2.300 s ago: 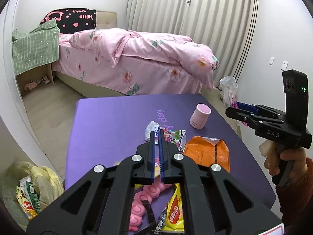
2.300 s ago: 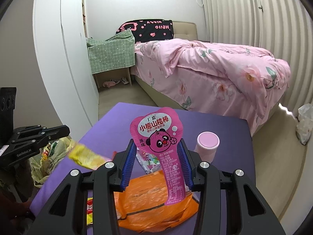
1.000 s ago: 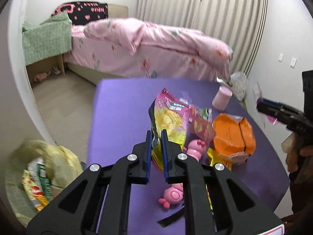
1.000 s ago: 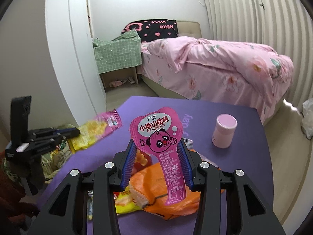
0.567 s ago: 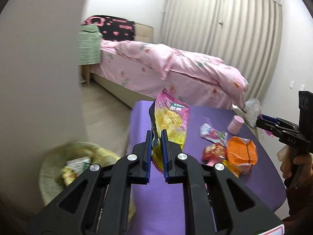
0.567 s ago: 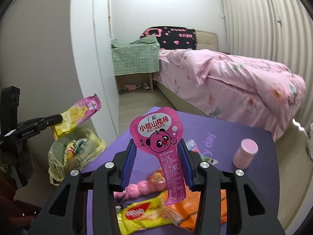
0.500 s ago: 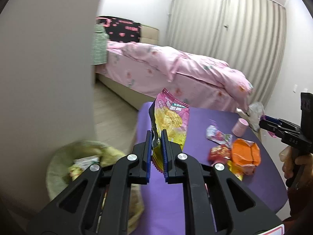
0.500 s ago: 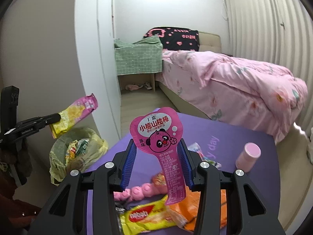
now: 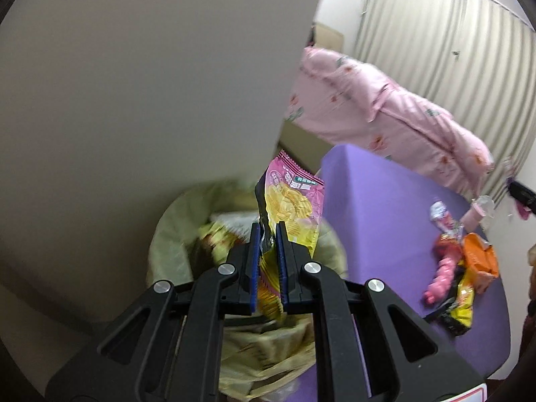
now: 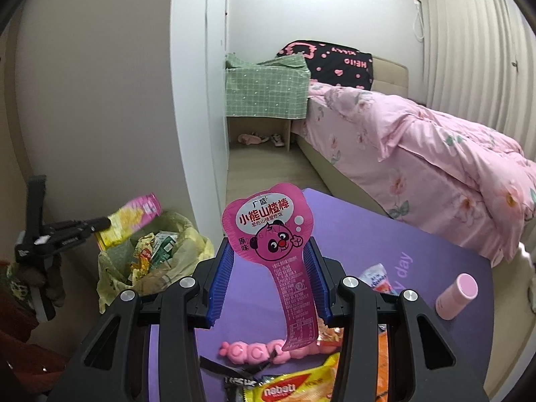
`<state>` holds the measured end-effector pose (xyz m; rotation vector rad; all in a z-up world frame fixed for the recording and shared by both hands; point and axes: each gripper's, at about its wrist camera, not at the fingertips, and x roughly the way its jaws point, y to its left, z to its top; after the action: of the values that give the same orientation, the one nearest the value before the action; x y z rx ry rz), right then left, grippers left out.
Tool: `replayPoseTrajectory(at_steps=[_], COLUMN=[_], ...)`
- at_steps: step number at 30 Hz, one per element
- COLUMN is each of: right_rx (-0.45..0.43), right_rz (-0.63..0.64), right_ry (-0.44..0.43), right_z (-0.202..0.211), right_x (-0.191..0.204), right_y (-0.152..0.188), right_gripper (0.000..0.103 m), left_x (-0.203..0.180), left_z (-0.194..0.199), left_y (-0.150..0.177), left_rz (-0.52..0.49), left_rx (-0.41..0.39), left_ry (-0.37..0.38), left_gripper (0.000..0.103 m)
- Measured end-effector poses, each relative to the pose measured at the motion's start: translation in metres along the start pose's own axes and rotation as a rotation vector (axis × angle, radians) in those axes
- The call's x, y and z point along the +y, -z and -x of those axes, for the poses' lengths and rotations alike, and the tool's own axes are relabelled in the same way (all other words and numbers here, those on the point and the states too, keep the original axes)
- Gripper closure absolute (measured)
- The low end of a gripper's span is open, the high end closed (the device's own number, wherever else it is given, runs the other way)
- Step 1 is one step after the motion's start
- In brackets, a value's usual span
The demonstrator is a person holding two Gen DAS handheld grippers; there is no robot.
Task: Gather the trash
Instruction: 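Carry both items to the trash bag and open both tools over it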
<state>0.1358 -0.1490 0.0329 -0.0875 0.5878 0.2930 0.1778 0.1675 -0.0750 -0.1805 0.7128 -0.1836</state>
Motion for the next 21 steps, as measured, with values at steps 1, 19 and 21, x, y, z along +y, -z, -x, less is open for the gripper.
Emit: replayPoseTrajectory(at_steps=[1,19,21], right_rx=[0.004,0.078,0.083], right_rz=[0.004,0.007,0.012], right_ry=[-0.001,-0.033,-0.044], right_z=[-0.002,-0.036,-0.040], right_x=[0.002,0.022,0.025], right_y=[-0.001,0.005,0.004], right_gripper=[0.062,0.062,0.062], left_x=[0.006,0.019,0.023], left_z=[-0.005,-0.040,-0.030], left_y=[0.003,0.023,0.018], left_rz=[0.012,0.066,0.080], left_rx=[0.018,0.122,0.094], left_ry=[-0.009,0.006,0.013], left_gripper=[0.094,0.067,0.063])
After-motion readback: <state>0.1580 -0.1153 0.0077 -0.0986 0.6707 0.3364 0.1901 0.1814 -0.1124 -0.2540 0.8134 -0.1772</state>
